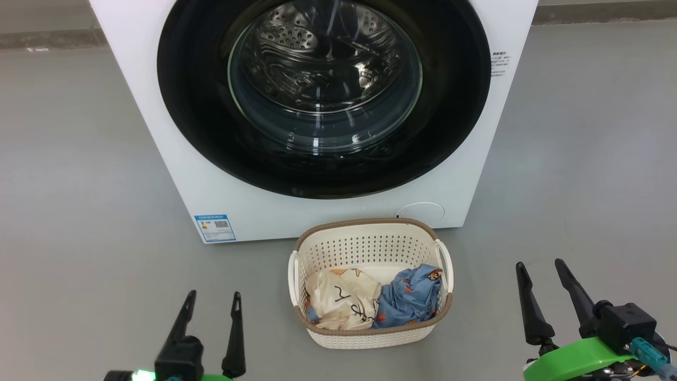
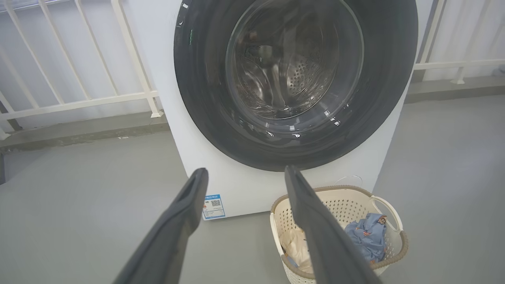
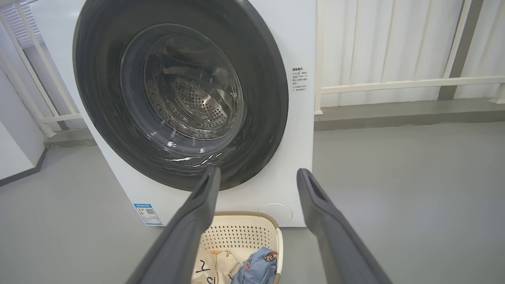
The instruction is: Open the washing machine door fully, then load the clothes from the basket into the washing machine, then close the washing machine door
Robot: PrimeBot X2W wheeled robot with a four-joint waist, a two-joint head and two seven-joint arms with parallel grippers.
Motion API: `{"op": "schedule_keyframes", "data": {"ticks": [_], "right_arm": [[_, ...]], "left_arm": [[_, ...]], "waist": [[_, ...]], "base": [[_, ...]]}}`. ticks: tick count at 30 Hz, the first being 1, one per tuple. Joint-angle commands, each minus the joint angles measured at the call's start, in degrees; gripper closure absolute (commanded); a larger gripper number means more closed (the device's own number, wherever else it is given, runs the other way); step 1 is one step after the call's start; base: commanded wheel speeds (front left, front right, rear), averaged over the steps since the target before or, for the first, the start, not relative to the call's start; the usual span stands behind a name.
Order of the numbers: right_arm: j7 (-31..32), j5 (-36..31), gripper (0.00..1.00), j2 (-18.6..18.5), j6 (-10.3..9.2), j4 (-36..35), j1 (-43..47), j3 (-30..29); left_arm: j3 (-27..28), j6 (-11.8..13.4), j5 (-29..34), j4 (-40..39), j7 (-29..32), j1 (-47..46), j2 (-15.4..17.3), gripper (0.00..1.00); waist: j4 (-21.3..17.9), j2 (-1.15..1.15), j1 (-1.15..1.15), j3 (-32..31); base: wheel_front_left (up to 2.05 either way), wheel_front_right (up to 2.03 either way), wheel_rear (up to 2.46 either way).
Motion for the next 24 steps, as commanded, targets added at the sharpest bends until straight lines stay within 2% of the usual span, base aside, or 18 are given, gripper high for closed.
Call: {"op": "schedule_keyframes", "data": {"ticks": [1, 7, 11, 20, 24], "right_arm": [[-0.95, -1.9, 0.0, -0.65, 0.08, -1.37, -1.95, 1.22], [-1.96, -5.91, 0.0, -0.69, 0.09, -1.79, -2.09, 1.48], [-2.06, -6.17, 0.0, -0.7, 0.09, -1.74, -2.11, 1.49], [-2.06, -6.17, 0.0, -0.7, 0.09, -1.44, -2.18, 1.35], [-2.06, -6.26, 0.0, -0.7, 0.09, -1.44, -2.16, 1.37]], "left_arm": [[1.28, 0.19, 2.11, -1.03, -1.05, -1.73, 0.35, 0.0], [0.94, 0.28, 7.02, -0.92, -2.07, -1.75, -0.06, 0.0], [1.36, 0.27, 8.23, -1.03, -2.17, -1.73, -0.34, 0.0], [2.05, -0.36, 8.75, -0.69, -2.17, -1.45, -0.92, 0.0], [3.31, -1.66, 6.29, -0.27, -2.17, -1.05, -1.9, 0.0]], "waist": [[-0.01, 0.0, 0.0, 0.0], [0.0, 0.0, 0.0, 0.08], [0.06, 0.0, 0.0, 0.09], [-0.06, 0.0, 0.0, 0.06], [-0.08, 0.0, 0.0, 0.02]], "base": [[0.0, 0.0, 0.0], [0.0, 0.0, 0.0], [0.0, 0.0, 0.0], [0.0, 0.0, 0.0], [0.0, 0.0, 0.0]]}}
